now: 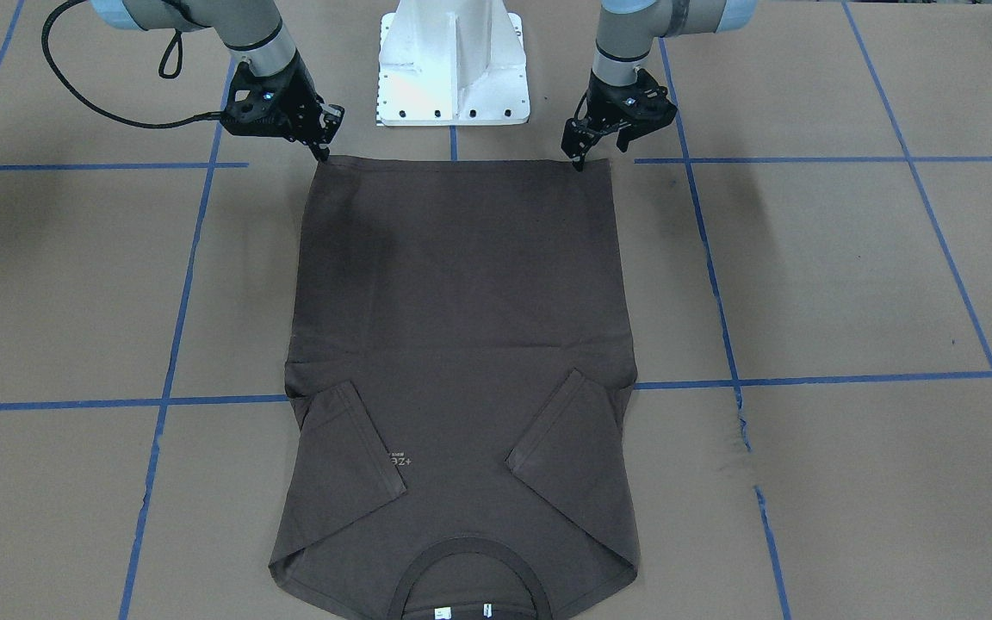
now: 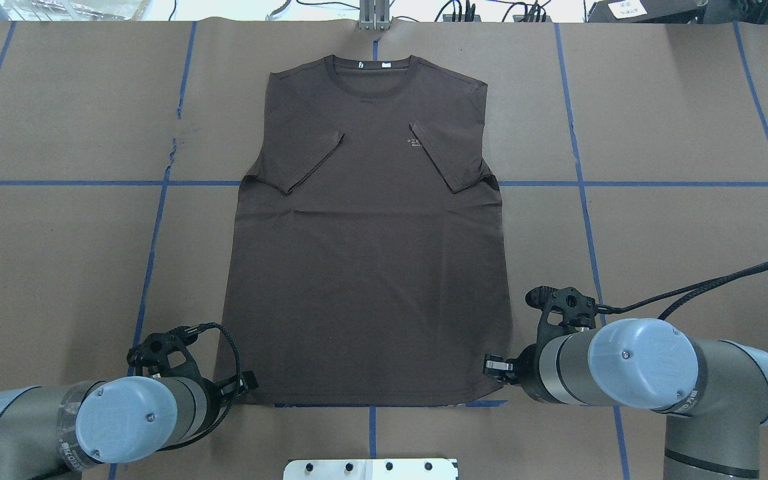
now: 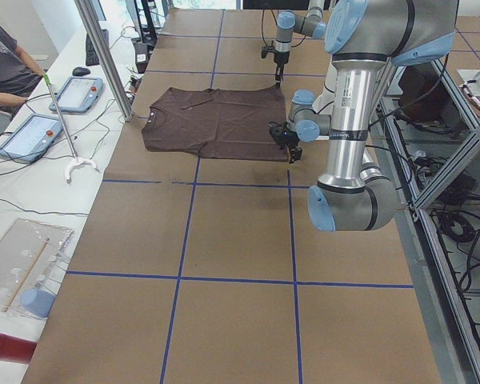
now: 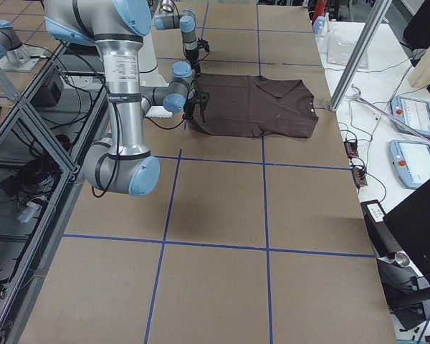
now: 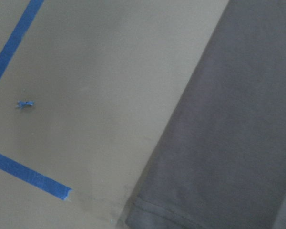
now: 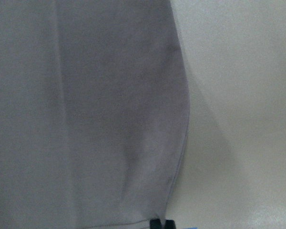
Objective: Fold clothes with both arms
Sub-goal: 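Grasp both hem corners nearest the robot with both grippers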
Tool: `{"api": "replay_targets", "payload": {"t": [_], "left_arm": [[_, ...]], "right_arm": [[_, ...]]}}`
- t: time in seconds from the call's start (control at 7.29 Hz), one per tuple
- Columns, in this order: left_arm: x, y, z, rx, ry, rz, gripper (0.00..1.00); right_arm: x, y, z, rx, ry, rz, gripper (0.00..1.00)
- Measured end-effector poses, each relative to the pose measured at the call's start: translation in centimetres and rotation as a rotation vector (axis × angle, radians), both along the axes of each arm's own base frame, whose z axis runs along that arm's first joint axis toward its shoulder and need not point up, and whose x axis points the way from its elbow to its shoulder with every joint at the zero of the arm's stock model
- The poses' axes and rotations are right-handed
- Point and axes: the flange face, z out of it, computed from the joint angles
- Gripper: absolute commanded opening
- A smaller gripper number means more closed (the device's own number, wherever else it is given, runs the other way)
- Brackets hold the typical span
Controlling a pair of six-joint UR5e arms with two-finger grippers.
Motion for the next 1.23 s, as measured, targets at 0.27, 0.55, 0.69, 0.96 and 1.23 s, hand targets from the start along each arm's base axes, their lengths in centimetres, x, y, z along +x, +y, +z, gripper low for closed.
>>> {"api": "replay_targets", "payload": {"t": [0.27,0.55,0.69,0.96,1.23], "left_arm": [[0.15,0.00,0.21,-0.001,-0.001,0.000,0.76],[0.20,-0.01,0.15,-0.003,0.000,-0.002,0.60],[0.19,-0.01,0.19,-0.003,0.000,-0.003,0.49],[0.20,-0.01,0.15,-0.005,0.000,-0.005,0.19],[0.19,-0.08,-0.10,-0.006,0.005,-0.007,0.00]], "right_arm": [[0.08,-0.12,0.03,0.000,0.000,0.003,0.00],[0.15,-0.26,0.04,-0.001,0.001,0.005,0.00],[0.18,-0.29,0.02,-0.001,0.001,0.006,0.00],[0.22,-0.31,-0.02,-0.001,0.000,0.006,0.00],[0.24,-0.34,-0.02,-0.001,0.000,0.007,0.00]]}}
